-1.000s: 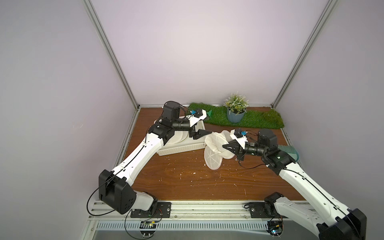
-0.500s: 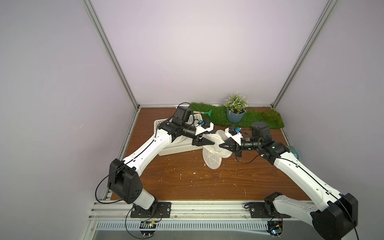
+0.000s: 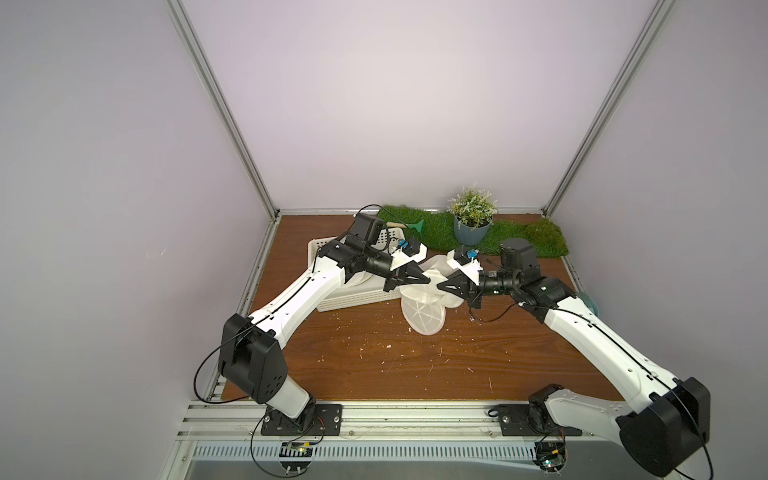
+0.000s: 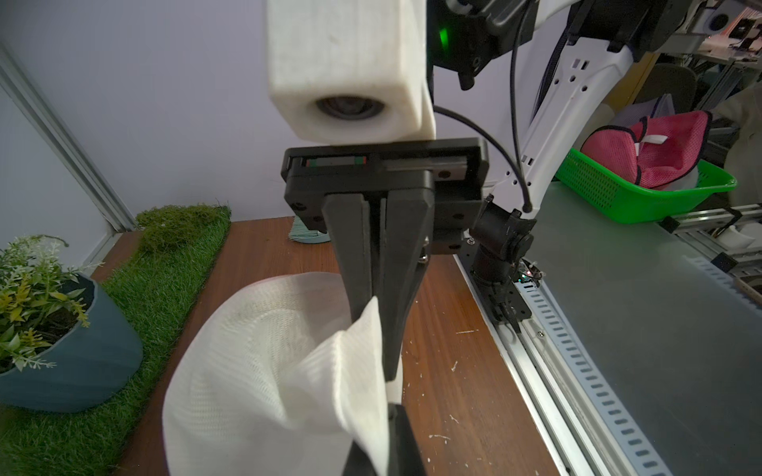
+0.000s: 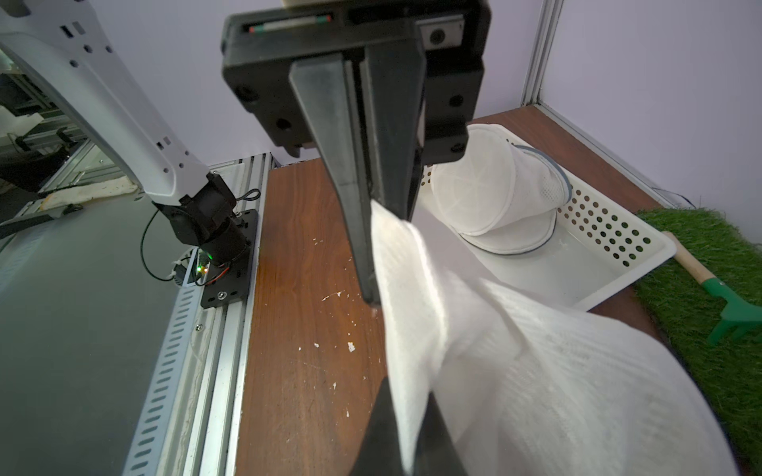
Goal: Turn the laundry bag inside out
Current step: Turn over the laundry bag.
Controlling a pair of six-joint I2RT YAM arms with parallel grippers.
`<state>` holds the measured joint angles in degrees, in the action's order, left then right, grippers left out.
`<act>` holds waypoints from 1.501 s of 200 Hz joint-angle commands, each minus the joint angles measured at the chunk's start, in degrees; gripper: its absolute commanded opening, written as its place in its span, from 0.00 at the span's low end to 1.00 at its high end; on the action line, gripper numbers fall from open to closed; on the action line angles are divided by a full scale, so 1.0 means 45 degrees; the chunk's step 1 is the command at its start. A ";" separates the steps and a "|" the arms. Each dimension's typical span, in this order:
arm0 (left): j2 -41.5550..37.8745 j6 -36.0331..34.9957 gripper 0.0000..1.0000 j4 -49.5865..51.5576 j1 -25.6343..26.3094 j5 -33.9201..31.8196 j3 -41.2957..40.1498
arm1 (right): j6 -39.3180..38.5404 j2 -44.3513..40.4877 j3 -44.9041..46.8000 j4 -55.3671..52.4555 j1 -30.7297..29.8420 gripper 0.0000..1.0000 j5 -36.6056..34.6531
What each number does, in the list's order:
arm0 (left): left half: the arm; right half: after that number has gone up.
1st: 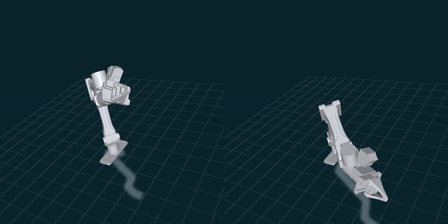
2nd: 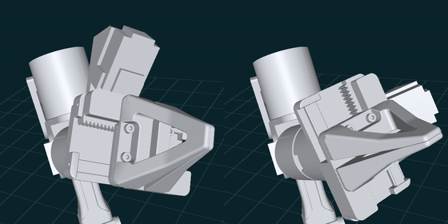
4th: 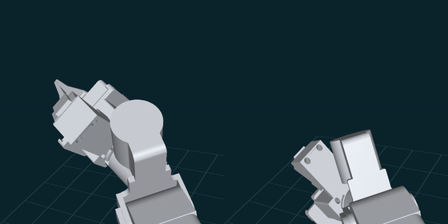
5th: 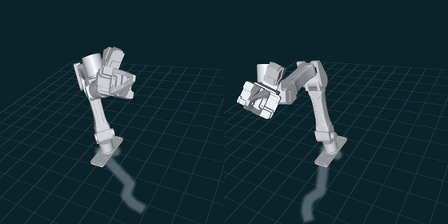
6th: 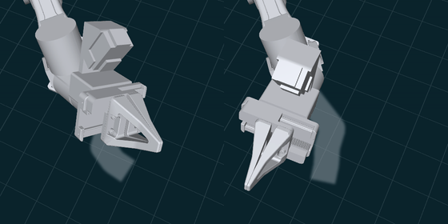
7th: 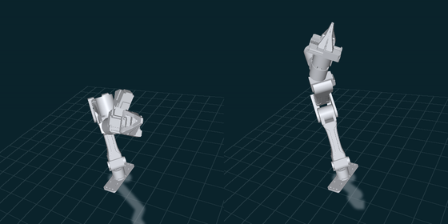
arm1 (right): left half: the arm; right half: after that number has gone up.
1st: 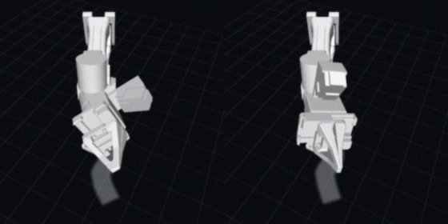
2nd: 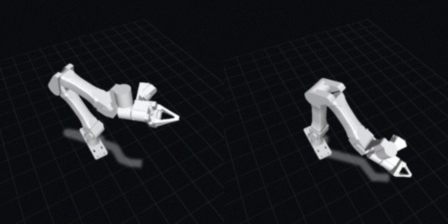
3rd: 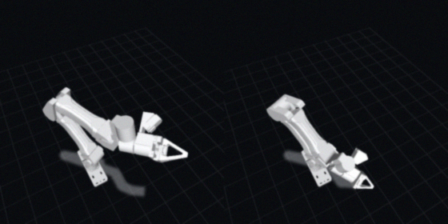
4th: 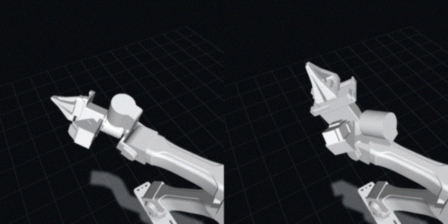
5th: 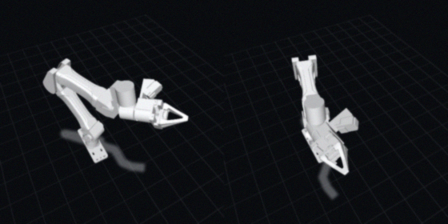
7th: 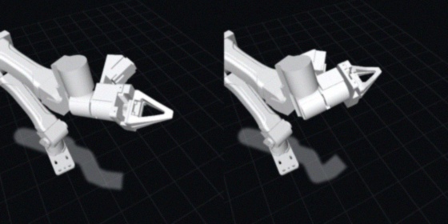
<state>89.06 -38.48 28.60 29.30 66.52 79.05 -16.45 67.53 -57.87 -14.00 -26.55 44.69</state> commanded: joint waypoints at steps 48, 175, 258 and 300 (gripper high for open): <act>-0.0372 0.1295 0.00 0.0386 -0.0076 0.0729 0.0046 | 0.4579 -0.3665 0.1053 0.2188 0.0860 0.66 -0.3762; -0.0319 0.1394 0.00 0.0362 -0.0402 0.1584 0.0420 | 0.6782 -0.6908 1.0414 1.1921 0.1065 0.63 -0.2118; -0.0227 0.1285 0.00 0.0352 -0.0424 0.1794 0.0501 | 0.6947 -0.3523 0.9533 1.4295 0.0783 0.37 -0.0953; -0.0242 0.1247 0.00 0.0363 -0.0489 0.1943 0.0481 | 0.7209 -0.3073 0.9379 1.4957 0.0782 0.09 -0.0717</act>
<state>88.25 -32.36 29.58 27.81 72.93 79.99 14.94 53.41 -13.61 47.92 -22.81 39.53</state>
